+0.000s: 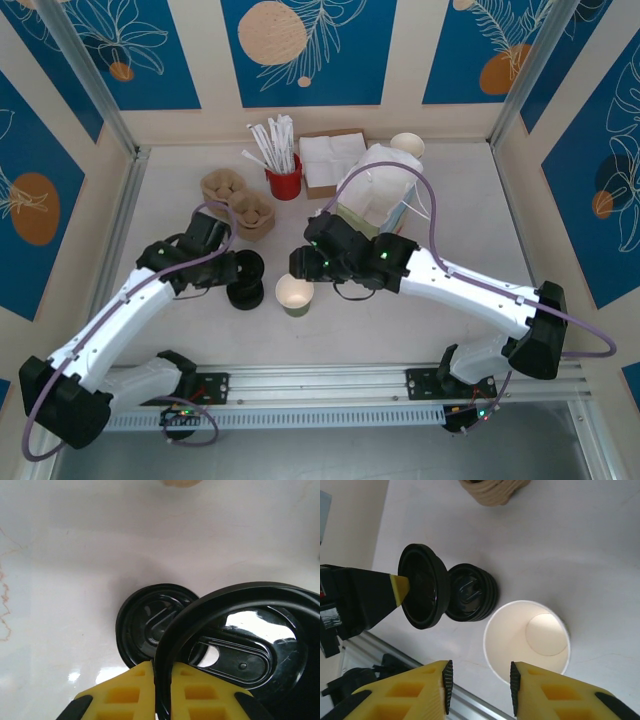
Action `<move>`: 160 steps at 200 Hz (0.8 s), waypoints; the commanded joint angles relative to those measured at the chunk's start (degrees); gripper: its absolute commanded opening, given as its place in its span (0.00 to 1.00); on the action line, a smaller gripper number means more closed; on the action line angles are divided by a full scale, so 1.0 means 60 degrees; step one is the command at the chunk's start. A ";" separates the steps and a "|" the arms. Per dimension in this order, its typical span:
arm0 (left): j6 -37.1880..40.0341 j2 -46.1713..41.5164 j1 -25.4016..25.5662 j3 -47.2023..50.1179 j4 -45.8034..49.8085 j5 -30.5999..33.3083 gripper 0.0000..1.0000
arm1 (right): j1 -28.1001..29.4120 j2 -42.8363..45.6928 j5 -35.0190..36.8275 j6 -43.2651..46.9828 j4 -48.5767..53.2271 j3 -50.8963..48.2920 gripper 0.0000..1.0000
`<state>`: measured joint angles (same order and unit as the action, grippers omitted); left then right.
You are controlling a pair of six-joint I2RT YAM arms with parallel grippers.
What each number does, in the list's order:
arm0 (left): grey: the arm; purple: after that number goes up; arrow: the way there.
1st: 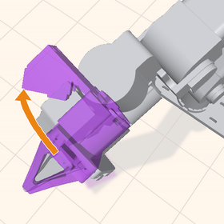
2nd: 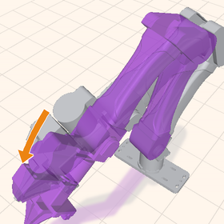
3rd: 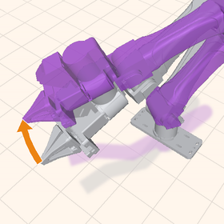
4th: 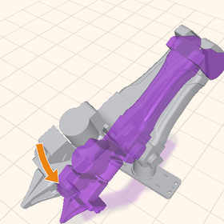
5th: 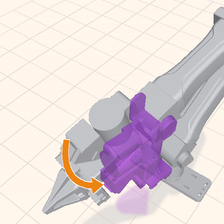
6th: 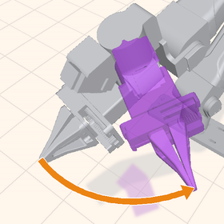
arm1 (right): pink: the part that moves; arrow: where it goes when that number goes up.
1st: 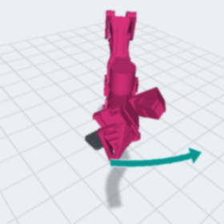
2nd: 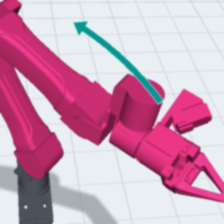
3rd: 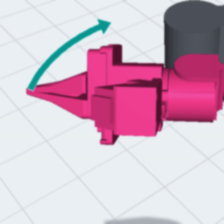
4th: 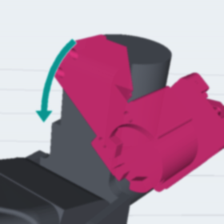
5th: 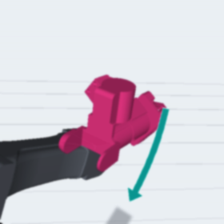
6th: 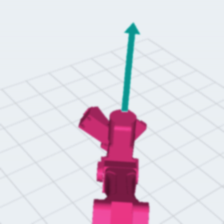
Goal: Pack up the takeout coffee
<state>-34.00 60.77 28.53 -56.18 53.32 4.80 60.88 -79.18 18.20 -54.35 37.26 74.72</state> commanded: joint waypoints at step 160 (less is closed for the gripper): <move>-0.0918 0.0447 0.2720 -0.2755 0.1142 0.0521 0.10 | 0.0172 -0.0799 -0.0488 0.0612 0.0719 0.1781 0.45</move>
<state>-37.67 63.37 43.55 -71.09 60.69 7.79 61.65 -83.53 15.38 -51.35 40.10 83.90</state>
